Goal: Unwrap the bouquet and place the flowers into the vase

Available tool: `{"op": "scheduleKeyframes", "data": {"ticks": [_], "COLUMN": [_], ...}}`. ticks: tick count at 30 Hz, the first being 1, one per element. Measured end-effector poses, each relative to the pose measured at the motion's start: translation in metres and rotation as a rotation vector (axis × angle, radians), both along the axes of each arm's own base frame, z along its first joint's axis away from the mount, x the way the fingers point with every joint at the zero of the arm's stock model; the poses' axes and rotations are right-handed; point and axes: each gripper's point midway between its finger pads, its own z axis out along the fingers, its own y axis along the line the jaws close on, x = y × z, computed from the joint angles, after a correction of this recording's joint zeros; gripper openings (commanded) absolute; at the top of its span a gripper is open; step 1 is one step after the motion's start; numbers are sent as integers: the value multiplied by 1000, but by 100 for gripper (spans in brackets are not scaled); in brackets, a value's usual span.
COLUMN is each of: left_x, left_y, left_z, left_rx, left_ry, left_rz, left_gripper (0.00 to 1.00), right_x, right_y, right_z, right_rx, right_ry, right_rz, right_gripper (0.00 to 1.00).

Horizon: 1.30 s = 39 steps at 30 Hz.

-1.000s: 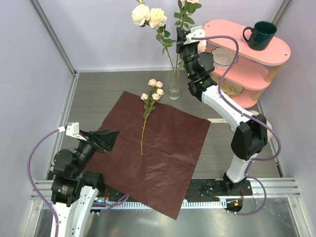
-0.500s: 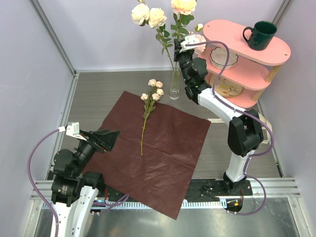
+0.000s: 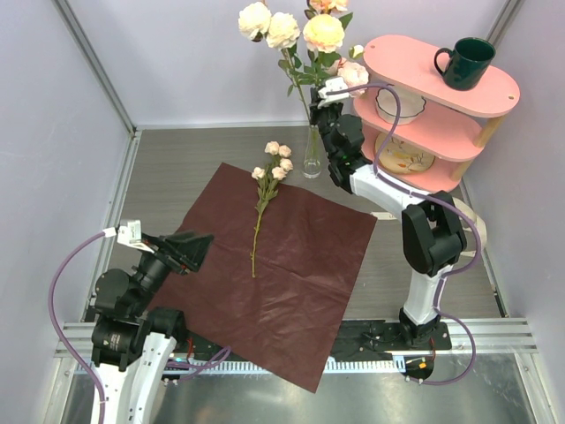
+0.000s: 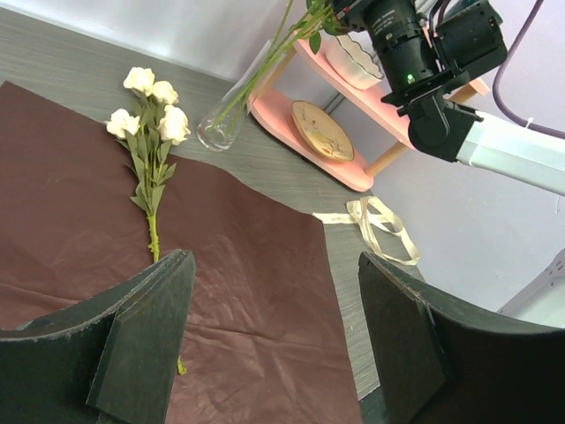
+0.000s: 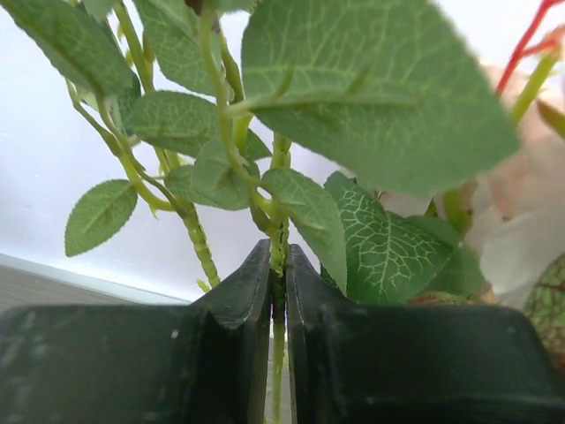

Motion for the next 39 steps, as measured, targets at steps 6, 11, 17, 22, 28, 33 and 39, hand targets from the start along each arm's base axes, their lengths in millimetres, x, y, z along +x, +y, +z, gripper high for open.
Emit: {"op": "scheduleKeyframes", "data": {"ticks": [6, 11, 17, 22, 28, 33, 39], "left_x": [-1, -1, -2, 1, 6, 21, 65], "left_y": [0, 0, 0, -1, -2, 2, -14], "left_z": [1, 1, 1, -7, -18, -32, -101], "left_rx": [-1, -3, -7, -25, -45, -48, 18], "left_ry": [-4, -5, -8, 22, 70, 154, 505], "left_rz": [0, -1, -1, -2, 2, 46, 7], "left_gripper": [79, 79, 79, 79, 79, 77, 69], "right_x": [4, 7, 6, -15, -50, -82, -144], "right_y": [1, 1, 0, -4, -14, -20, 19], "right_z": [-14, -21, -45, -68, -63, -81, -161], "right_rx": [-4, -8, -23, -16, 45, 102, 106], "right_ry": [26, 39, 107, 227, 332, 465, 751], "right_rz": [-6, -8, -16, -15, -4, 25, 184], "right_gripper": [24, 41, 60, 72, 76, 75, 76]}}
